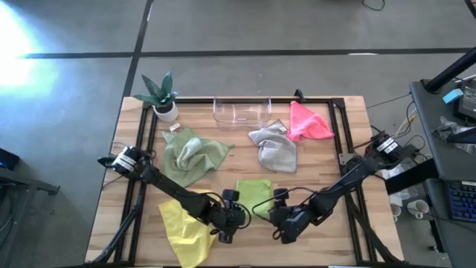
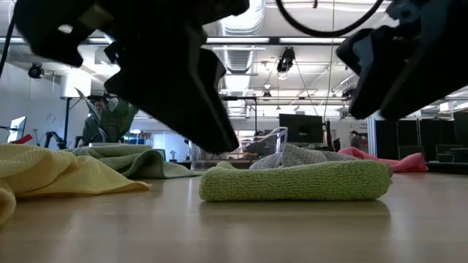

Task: Fold microfiber towels
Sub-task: Put the green microfiber cloth into the transparent bin

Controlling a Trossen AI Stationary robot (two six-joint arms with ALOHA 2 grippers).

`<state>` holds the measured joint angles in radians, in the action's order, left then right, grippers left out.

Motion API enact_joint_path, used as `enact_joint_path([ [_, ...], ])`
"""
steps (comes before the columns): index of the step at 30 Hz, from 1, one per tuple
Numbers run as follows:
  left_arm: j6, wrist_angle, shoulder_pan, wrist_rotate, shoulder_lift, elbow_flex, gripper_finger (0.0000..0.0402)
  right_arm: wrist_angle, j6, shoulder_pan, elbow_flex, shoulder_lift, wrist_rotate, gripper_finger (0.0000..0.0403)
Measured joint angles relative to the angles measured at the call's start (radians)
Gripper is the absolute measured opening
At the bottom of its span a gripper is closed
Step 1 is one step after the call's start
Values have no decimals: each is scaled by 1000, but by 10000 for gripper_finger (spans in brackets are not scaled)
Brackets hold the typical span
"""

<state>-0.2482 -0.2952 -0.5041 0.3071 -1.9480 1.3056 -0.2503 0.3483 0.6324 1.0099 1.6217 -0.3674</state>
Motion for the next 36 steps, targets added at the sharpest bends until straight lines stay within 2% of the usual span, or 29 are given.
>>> enact_joint_path([
  [12,0,3,15,17,-62,1,155,19,-20,-37,32,132,0,185],
  [16,-5,5,18,18,-86,0,155,18,26,-62,34,171,2,185],
  [25,-32,15,28,45,-114,4,152,11,61,-76,47,193,24,181],
  [29,-41,7,42,71,-114,4,118,6,88,-83,48,194,29,153],
  [36,-22,2,51,85,-116,0,12,-22,126,-89,52,194,43,73],
])
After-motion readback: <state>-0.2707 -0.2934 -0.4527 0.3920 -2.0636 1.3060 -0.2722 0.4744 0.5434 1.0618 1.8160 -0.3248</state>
